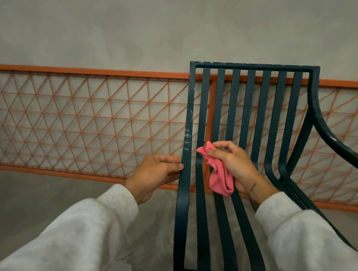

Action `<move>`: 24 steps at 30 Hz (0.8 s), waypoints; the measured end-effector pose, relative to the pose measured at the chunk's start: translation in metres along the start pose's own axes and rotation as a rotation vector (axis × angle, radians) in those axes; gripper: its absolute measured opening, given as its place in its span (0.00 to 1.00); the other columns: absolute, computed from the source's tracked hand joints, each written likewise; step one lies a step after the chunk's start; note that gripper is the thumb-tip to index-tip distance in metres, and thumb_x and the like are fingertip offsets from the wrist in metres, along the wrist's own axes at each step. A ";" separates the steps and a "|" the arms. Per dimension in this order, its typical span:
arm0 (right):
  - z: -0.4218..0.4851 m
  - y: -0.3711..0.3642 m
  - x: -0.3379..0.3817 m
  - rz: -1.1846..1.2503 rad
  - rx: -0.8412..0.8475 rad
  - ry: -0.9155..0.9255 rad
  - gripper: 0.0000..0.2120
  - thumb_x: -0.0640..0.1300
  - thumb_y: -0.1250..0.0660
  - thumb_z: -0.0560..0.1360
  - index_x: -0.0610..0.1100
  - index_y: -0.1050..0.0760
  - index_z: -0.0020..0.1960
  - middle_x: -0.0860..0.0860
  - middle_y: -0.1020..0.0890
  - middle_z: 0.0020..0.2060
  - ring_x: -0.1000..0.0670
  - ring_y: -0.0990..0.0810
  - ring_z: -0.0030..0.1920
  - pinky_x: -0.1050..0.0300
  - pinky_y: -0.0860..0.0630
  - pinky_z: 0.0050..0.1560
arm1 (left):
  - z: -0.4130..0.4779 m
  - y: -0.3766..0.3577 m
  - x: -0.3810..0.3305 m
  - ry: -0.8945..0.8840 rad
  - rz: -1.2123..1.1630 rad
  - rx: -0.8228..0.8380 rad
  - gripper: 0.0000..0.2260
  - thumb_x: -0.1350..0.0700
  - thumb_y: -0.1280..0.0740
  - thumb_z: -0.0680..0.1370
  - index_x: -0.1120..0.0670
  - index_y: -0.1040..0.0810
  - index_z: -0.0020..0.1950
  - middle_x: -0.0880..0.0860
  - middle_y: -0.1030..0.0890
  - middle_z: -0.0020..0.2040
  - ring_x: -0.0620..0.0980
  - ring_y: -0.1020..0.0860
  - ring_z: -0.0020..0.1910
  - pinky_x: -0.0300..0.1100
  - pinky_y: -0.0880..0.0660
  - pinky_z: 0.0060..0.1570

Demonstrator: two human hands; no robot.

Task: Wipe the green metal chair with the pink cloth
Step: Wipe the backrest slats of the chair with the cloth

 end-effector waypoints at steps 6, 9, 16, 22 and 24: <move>0.026 -0.018 0.028 -0.282 0.071 0.128 0.14 0.48 0.25 0.74 0.52 0.21 0.59 0.49 0.16 0.53 0.49 0.16 0.37 0.56 0.19 0.39 | 0.020 0.000 0.001 0.028 -0.070 -0.030 0.09 0.60 0.30 0.76 0.60 0.18 0.55 0.56 0.14 0.49 0.52 0.15 0.49 0.45 0.19 0.53; 0.035 -0.031 0.028 -0.442 -0.048 0.237 0.14 0.50 0.26 0.74 0.54 0.20 0.59 0.56 0.18 0.52 0.54 0.15 0.37 0.64 0.22 0.35 | 0.043 0.009 0.001 0.086 -0.103 0.035 0.09 0.61 0.29 0.75 0.62 0.18 0.54 0.57 0.14 0.48 0.52 0.15 0.46 0.41 0.18 0.47; 0.054 -0.052 0.022 -0.850 0.042 0.361 0.09 0.46 0.29 0.77 0.53 0.16 0.57 0.61 0.16 0.50 0.68 0.21 0.46 0.76 0.26 0.48 | 0.081 0.020 0.009 0.242 -0.208 0.349 0.17 0.59 0.27 0.74 0.58 0.21 0.62 0.57 0.15 0.55 0.52 0.17 0.55 0.46 0.20 0.56; 0.042 -0.055 0.020 -0.849 0.064 0.266 0.09 0.43 0.29 0.77 0.53 0.15 0.54 0.64 0.16 0.55 0.67 0.21 0.56 0.77 0.29 0.54 | 0.111 0.033 0.022 0.199 -0.260 0.588 0.18 0.60 0.27 0.73 0.59 0.21 0.62 0.57 0.16 0.56 0.53 0.17 0.56 0.48 0.20 0.54; 0.036 -0.054 0.023 -0.785 0.105 0.211 0.09 0.41 0.29 0.76 0.51 0.15 0.53 0.64 0.16 0.55 0.65 0.20 0.56 0.73 0.27 0.57 | 0.116 0.033 0.024 0.189 -0.283 0.617 0.16 0.62 0.27 0.73 0.58 0.20 0.61 0.57 0.15 0.55 0.53 0.17 0.54 0.49 0.21 0.55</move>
Point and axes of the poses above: each hand's wrist, its own z-axis towards the middle knuckle, its own y-axis out of the back of the hand, x = y × z, the point moved 1 cm from there along z, towards the middle knuckle
